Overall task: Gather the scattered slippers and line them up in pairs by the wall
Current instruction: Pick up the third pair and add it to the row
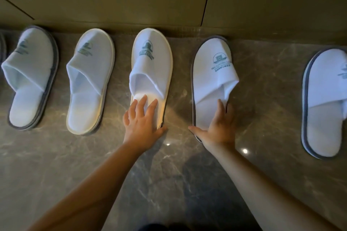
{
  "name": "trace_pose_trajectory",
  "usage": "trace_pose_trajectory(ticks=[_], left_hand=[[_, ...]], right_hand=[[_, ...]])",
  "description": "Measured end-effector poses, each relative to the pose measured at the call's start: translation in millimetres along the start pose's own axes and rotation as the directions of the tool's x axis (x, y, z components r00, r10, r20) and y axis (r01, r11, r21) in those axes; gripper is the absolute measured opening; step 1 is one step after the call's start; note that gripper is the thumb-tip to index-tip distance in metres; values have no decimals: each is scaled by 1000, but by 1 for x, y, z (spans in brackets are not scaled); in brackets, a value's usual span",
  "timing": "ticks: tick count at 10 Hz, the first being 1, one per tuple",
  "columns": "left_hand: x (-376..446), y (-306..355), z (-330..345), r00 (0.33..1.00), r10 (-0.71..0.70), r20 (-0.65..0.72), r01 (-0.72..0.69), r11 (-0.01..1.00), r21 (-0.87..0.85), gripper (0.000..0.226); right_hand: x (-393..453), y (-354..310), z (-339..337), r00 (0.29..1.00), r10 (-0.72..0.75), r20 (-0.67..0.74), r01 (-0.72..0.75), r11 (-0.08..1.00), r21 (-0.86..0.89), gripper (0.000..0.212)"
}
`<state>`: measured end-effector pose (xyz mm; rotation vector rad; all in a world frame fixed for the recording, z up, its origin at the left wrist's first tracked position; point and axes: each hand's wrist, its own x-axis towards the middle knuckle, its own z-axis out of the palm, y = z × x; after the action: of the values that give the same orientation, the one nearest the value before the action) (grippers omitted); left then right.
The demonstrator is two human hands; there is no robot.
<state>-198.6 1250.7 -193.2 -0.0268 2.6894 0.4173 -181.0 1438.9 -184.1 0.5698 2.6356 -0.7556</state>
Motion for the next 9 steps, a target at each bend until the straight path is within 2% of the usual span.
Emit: trace_pose_trajectory(ticks=[1,3,5,9], left_hand=[[1,-1,-1,1000,6,26,-6,1000,2,79],[2,0,-2,999,7,35,-7,1000,-7,78],[0,-1,-2,1000,13,29,-12,1000,-18,78],[1,-2,-3,999,20,27,-20,1000,-8,78]], right_hand=[[0,-1,6,1000,4,9,-3,996,-87,113],[5,-3,8,999,38,17,-37,998,-48,111],[1,5,8,997,34,-66,-35,999,-13,107],[2,-5,12,999,10,-31,-11,1000,-25,111]])
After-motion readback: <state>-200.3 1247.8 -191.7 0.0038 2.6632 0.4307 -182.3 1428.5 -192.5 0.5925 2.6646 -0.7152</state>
